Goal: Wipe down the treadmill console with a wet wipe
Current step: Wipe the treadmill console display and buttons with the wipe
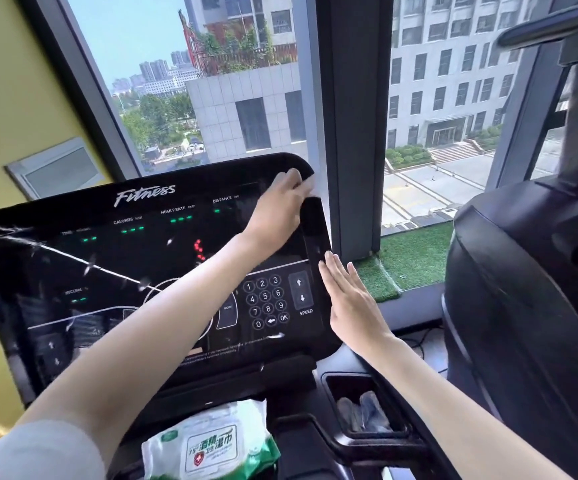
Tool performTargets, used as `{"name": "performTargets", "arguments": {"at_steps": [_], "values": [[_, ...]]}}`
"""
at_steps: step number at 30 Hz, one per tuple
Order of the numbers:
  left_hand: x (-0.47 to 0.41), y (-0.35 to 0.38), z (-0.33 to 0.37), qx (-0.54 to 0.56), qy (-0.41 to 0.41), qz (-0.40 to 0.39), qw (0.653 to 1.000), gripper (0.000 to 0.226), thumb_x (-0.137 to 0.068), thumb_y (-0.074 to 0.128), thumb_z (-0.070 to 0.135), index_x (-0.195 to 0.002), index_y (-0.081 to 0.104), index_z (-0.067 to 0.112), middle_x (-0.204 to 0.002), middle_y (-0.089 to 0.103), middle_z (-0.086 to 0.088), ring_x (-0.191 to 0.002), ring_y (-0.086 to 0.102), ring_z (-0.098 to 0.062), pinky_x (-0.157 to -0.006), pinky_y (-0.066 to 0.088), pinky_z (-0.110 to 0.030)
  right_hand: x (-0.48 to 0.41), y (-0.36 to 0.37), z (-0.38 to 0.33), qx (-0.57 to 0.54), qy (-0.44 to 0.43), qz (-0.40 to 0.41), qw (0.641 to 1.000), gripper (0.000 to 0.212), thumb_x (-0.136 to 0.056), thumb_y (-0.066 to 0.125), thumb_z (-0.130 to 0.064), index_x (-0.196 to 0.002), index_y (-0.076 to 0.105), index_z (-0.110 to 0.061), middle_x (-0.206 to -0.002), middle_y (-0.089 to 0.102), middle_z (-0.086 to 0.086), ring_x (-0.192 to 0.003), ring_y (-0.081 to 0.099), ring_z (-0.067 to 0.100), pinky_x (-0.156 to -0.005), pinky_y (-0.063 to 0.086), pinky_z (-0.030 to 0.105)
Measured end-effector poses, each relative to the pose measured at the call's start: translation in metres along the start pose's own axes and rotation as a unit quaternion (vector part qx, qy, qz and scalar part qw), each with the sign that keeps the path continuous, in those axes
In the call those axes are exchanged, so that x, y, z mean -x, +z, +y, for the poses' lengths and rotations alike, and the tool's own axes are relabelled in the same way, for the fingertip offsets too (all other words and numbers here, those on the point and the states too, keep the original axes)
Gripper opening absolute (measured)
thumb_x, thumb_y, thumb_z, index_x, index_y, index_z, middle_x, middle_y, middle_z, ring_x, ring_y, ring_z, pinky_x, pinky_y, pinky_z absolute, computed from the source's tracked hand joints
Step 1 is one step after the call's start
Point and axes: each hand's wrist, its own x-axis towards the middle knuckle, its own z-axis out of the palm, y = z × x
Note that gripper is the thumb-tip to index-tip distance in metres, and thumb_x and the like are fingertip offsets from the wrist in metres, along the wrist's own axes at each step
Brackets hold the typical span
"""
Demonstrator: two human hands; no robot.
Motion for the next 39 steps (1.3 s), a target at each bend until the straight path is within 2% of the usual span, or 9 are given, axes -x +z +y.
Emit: {"name": "performTargets", "arguments": {"at_steps": [4,9,11,14,20,26,33,37,39], "values": [[0.026,0.007,0.019,-0.027,0.186,-0.176,0.966,0.042,-0.081,0.046,-0.011,-0.115,0.059,0.009,-0.095,0.047,-0.006,-0.09,0.043,-0.02,-0.064,0.048,-0.038,0.0,0.002,0.004,0.008,-0.006,-0.005,1.0,0.085,-0.063,0.064,0.015,-0.141,0.032,0.003,-0.151,0.026,0.016,-0.139,0.025,0.026,-0.116,0.009,0.035],[0.001,0.005,0.0,0.016,-0.024,0.003,1.0,0.036,-0.085,0.051,-0.01,-0.114,0.062,0.009,-0.085,0.042,-0.002,-0.077,0.036,-0.012,-0.061,0.048,-0.033,0.0,0.002,0.002,0.013,-0.001,0.0,1.0,0.087,-0.06,0.065,0.016,-0.14,0.034,0.003,-0.149,0.03,0.017,-0.138,0.029,0.026,-0.113,0.022,0.04],[0.01,0.01,0.007,0.007,0.034,-0.028,0.999,0.038,-0.081,0.051,-0.014,-0.112,0.061,0.007,-0.087,0.046,-0.005,-0.077,0.038,-0.016,-0.062,0.049,-0.036,0.0,0.002,0.001,0.022,-0.001,-0.004,1.0,0.087,-0.058,0.067,0.016,-0.139,0.035,0.004,-0.148,0.032,0.018,-0.137,0.031,0.027,-0.112,0.024,0.042],[0.029,0.013,0.021,-0.018,0.168,-0.161,0.972,0.042,-0.08,0.047,-0.013,-0.114,0.058,0.01,-0.095,0.047,-0.006,-0.088,0.043,-0.018,-0.063,0.048,-0.036,-0.001,0.0,0.0,0.047,-0.003,-0.006,0.999,0.088,-0.056,0.07,0.013,-0.137,0.037,0.006,-0.147,0.033,0.02,-0.135,0.033,0.029,-0.11,0.024,0.044],[-0.002,0.006,0.005,0.035,-0.021,0.0,0.999,0.025,-0.089,0.053,-0.003,-0.11,0.063,0.007,-0.087,0.046,-0.006,-0.074,0.04,-0.013,-0.064,0.049,-0.033,0.0,-0.002,0.0,0.05,-0.011,-0.004,0.999,0.088,-0.058,0.066,0.015,-0.139,0.033,0.006,-0.148,0.03,0.02,-0.137,0.03,0.029,-0.112,0.019,0.043],[0.056,0.035,0.035,0.003,0.126,-0.134,0.983,0.041,-0.079,0.052,-0.01,-0.115,0.056,0.008,-0.102,0.048,-0.008,-0.094,0.045,-0.022,-0.058,0.05,-0.038,0.021,0.003,0.0,0.01,0.006,0.05,0.999,0.072,-0.06,0.066,0.016,-0.13,0.049,0.005,-0.138,0.048,0.018,-0.13,0.043,0.026,-0.113,0.019,0.039],[0.023,0.028,0.017,0.056,-0.042,0.013,0.997,0.034,-0.083,0.055,-0.012,-0.111,0.062,0.006,-0.088,0.048,-0.007,-0.076,0.041,-0.017,-0.059,0.05,-0.038,0.037,0.017,-0.006,0.035,0.012,0.022,0.999,0.067,-0.058,0.069,0.013,-0.123,0.056,0.003,-0.133,0.053,0.017,-0.125,0.049,0.026,-0.112,0.017,0.039],[0.067,0.04,0.04,0.034,0.12,-0.136,0.983,0.045,-0.076,0.049,-0.015,-0.114,0.057,0.007,-0.099,0.048,-0.009,-0.089,0.044,-0.022,-0.059,0.05,-0.04,0.041,0.018,-0.005,0.036,0.017,0.004,0.999,0.069,-0.059,0.069,0.012,-0.125,0.054,0.004,-0.138,0.048,0.018,-0.128,0.045,0.027,-0.114,0.013,0.038],[0.062,0.038,0.036,0.038,0.112,-0.131,0.984,0.045,-0.078,0.047,-0.015,-0.115,0.057,0.009,-0.099,0.047,-0.008,-0.089,0.042,-0.02,-0.059,0.05,-0.04,0.041,0.019,-0.004,0.041,0.012,0.002,0.999,0.071,-0.059,0.07,0.012,-0.127,0.052,0.005,-0.139,0.045,0.019,-0.13,0.043,0.027,-0.114,0.013,0.039]]}}
